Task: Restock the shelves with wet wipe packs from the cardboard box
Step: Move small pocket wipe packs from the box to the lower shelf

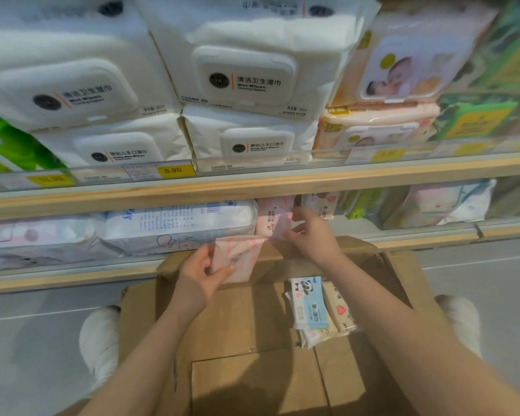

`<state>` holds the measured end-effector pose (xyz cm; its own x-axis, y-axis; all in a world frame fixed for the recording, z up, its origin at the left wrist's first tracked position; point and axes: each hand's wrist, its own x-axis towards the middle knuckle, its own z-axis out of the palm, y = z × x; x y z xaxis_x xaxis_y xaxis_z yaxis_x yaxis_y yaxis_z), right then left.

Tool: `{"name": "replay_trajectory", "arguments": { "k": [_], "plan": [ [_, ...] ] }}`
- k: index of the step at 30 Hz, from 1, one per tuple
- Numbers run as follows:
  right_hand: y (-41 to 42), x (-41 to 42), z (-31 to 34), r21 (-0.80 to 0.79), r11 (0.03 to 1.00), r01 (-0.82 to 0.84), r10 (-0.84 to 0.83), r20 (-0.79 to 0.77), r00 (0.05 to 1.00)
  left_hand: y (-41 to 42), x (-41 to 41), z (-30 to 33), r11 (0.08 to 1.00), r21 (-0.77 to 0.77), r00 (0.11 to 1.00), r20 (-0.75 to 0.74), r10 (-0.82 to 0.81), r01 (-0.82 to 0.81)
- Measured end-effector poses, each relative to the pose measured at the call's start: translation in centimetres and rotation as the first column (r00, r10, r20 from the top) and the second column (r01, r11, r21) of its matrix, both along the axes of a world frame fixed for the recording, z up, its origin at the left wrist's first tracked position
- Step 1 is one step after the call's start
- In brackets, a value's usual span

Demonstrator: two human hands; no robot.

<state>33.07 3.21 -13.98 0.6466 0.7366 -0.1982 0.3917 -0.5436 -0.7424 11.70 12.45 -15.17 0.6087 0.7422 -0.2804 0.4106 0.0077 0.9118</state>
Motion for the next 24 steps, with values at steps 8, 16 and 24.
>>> {"name": "replay_trajectory", "arguments": {
  "k": [8,16,24],
  "plan": [
    [-6.6,-2.7,2.6,0.188,0.975,-0.120,0.166,-0.251,0.954,-4.7,4.7,3.9,0.994,-0.037,0.984,0.152,-0.092,0.099],
    [-3.8,0.7,3.8,0.147,0.989,0.005,-0.006,0.004,1.000,-0.5,0.3,-1.7,0.634,0.475,0.733,-0.643,-0.224,0.610],
    [3.2,1.4,-2.6,-0.263,0.964,0.051,-0.041,0.043,0.998,0.1,-0.3,-4.7,0.558,0.588,0.771,-0.618,-0.158,0.586]
  ]
}}
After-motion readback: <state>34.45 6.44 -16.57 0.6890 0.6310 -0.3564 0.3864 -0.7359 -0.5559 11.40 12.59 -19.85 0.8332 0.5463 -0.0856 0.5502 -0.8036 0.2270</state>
